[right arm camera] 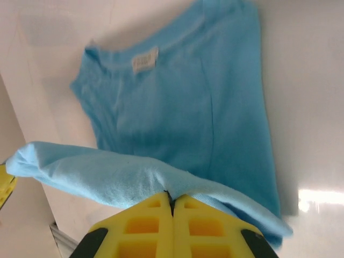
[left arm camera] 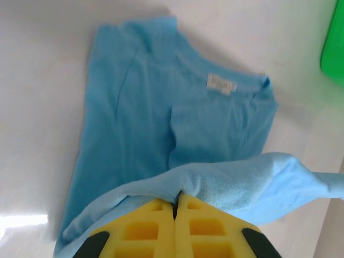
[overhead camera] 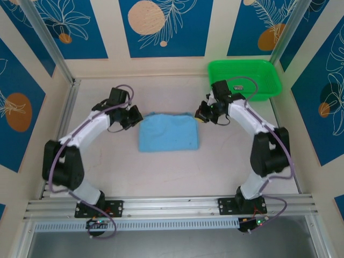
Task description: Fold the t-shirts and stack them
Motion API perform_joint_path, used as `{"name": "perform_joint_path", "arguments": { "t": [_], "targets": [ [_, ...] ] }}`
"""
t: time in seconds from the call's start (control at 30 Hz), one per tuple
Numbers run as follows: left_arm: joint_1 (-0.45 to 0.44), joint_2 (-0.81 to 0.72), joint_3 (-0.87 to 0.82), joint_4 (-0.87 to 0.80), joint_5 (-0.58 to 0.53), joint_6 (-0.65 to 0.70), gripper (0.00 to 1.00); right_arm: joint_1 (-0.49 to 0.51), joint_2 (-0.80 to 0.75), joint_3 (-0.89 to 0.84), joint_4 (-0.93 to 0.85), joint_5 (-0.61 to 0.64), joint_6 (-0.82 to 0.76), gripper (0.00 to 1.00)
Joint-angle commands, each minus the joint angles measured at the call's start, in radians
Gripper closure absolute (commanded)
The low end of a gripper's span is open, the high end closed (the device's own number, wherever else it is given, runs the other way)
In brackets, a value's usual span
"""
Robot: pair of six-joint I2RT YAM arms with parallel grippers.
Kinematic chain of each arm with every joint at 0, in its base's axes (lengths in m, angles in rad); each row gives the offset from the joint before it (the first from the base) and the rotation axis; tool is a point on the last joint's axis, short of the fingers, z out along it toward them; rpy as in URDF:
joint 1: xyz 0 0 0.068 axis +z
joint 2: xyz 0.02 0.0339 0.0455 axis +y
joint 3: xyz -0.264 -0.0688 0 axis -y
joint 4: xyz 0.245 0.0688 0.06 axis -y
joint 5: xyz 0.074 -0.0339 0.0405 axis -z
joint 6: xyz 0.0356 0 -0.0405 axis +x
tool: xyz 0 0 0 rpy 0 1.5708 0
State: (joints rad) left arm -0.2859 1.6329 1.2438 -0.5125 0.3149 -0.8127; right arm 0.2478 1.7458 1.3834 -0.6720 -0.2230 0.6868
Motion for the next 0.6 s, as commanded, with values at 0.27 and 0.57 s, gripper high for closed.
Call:
{"name": "perform_joint_path", "arguments": {
  "t": [0.27, 0.57],
  "targets": [
    [0.097, 0.320, 0.327, 0.012, -0.158, -0.037, 0.39, -0.070, 0.307, 0.385, -0.072, 0.027, 0.025, 0.15],
    [-0.066, 0.067, 0.141, 0.041, -0.240, 0.012, 0.47, -0.005, 0.048, 0.008, 0.187, -0.106, 0.034, 0.35]
  ]
}}
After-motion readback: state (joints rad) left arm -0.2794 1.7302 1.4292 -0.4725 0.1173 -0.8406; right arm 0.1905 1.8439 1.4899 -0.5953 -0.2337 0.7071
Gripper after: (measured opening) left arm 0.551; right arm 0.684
